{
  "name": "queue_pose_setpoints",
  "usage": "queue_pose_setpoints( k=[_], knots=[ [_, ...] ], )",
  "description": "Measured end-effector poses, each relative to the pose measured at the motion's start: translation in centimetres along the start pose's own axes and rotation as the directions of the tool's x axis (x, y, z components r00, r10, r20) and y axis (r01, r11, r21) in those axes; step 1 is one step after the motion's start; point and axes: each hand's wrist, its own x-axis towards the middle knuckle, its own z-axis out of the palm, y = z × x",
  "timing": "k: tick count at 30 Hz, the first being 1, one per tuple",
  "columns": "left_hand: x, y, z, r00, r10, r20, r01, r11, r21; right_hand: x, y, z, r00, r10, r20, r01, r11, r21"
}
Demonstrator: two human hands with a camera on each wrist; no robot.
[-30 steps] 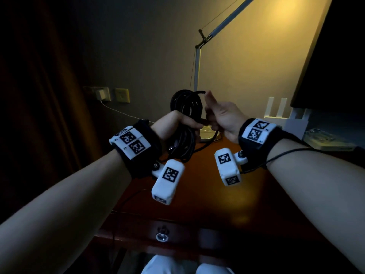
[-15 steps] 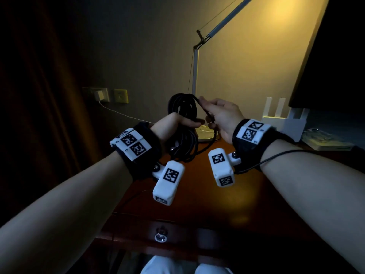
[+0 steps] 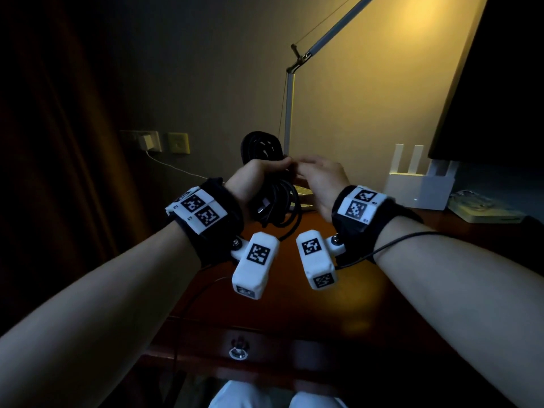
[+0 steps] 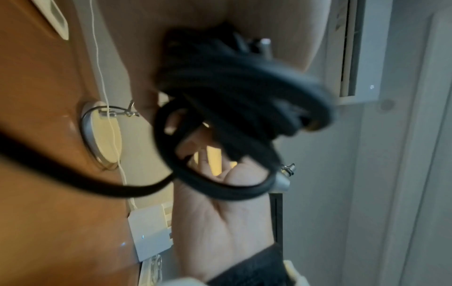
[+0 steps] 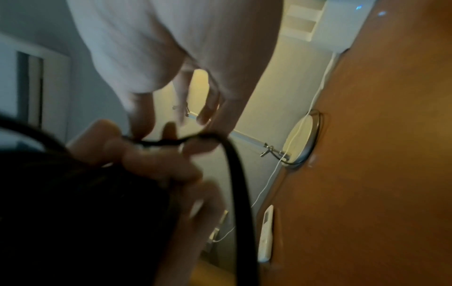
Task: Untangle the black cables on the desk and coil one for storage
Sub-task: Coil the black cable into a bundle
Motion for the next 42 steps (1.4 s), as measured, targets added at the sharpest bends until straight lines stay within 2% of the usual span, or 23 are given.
queue_pose_setpoints(
  k=[2, 4, 6, 8, 11, 13, 15, 18, 20, 22, 25, 27, 29, 30, 32, 33, 34, 36, 37, 38, 42],
  knots=[
    [0.1, 0.2, 0.0, 0.999, -0.01, -0.052, 0.009, 1.0, -0.018, -0.1, 0.0, 0.0, 0.998, 0.053, 0.032, -0.051, 0.997, -0.057],
    [0.4, 0.6, 0.1, 0.986, 0.012, -0.166, -0.017, 0.999, -0.029, -0.3, 0.3, 0.0, 0.983, 0.117, 0.139, -0.096, 0.984, -0.149],
    [1.0, 0.9, 0.0, 0.96, 0.042, -0.278, -0.047, 0.999, -0.014, -1.0, 0.7, 0.0, 0.926, 0.227, 0.302, -0.208, 0.974, -0.094],
    [1.5, 1.2, -0.2, 0.945, 0.05, -0.323, -0.054, 0.999, -0.002, -1.3, 1.3, 0.0, 0.86, 0.282, 0.425, -0.312, 0.95, 0.002],
    [1.8, 1.3, -0.6, 0.953, 0.034, -0.301, -0.047, 0.998, -0.035, -1.5, 1.9, -0.1, 0.828, 0.296, 0.476, -0.365, 0.929, 0.055],
    [1.6, 1.3, -0.8, 0.97, 0.02, -0.241, -0.031, 0.999, -0.042, -1.7, 1.9, 0.0, 0.81, 0.303, 0.502, -0.41, 0.905, 0.116],
    [1.7, 1.4, -1.1, 0.987, 0.009, -0.161, -0.028, 0.993, -0.116, -1.8, 2.0, 0.0, 0.796, 0.266, 0.544, -0.441, 0.871, 0.219],
    [1.3, 2.2, -1.0, 0.994, 0.003, -0.107, -0.031, 0.964, -0.264, -2.2, 1.5, 0.0, 0.792, 0.192, 0.58, -0.44, 0.838, 0.323],
    [1.3, 2.9, -1.3, 0.996, 0.012, -0.092, -0.038, 0.958, -0.284, -2.1, 1.4, -0.5, 0.792, 0.198, 0.578, -0.408, 0.876, 0.257],
    [1.1, 3.6, -1.8, 0.991, 0.034, -0.127, -0.064, 0.967, -0.247, -1.9, 1.9, -1.3, 0.8, 0.271, 0.535, -0.352, 0.934, 0.053],
    [0.8, 4.4, -2.8, 0.986, 0.065, -0.153, -0.108, 0.95, -0.292, -1.9, 3.6, -2.6, 0.818, 0.366, 0.443, -0.282, 0.928, -0.245],
    [0.9, 4.3, -3.1, 0.977, 0.083, -0.195, -0.142, 0.939, -0.314, -1.9, 4.4, -3.2, 0.832, 0.367, 0.417, -0.271, 0.923, -0.273],
    [1.1, 4.0, -2.9, 0.962, 0.096, -0.255, -0.174, 0.937, -0.304, -1.8, 4.4, -3.4, 0.868, 0.309, 0.388, -0.233, 0.945, -0.231],
    [1.2, 3.9, -2.7, 0.948, 0.094, -0.303, -0.191, 0.931, -0.31, -1.8, 4.1, -3.3, 0.89, 0.266, 0.371, -0.204, 0.959, -0.199],
    [1.3, 3.7, -2.5, 0.86, 0.124, -0.496, -0.278, 0.927, -0.25, -1.8, 3.3, -2.9, 0.929, 0.196, 0.312, -0.163, 0.978, -0.131],
    [1.7, 3.5, -2.4, 0.814, 0.15, -0.562, -0.308, 0.931, -0.197, -1.8, 2.9, -2.6, 0.946, 0.179, 0.272, -0.143, 0.979, -0.146],
    [1.8, 3.3, -2.2, 0.796, 0.18, -0.578, -0.314, 0.939, -0.14, -1.7, 2.6, -2.4, 0.956, 0.169, 0.239, -0.117, 0.969, -0.218],
    [1.9, 2.9, -2.1, 0.841, 0.188, -0.507, -0.248, 0.967, -0.052, -1.8, 1.9, -1.5, 0.953, 0.161, 0.258, -0.024, 0.885, -0.464],
    [2.1, 2.5, -2.1, 0.863, 0.182, -0.471, -0.206, 0.978, 0.001, -1.9, 1.7, -1.1, 0.938, 0.154, 0.312, 0.051, 0.825, -0.562],
    [2.1, 2.2, -2.2, 0.866, 0.198, -0.459, -0.189, 0.98, 0.065, -2.1, 1.6, -0.7, 0.919, 0.145, 0.366, 0.132, 0.762, -0.634],
    [1.9, 0.7, -3.0, 0.818, 0.354, -0.454, -0.211, 0.918, 0.337, -2.9, 0.0, 0.4, 0.864, 0.082, 0.497, 0.368, 0.571, -0.734]
  ],
)
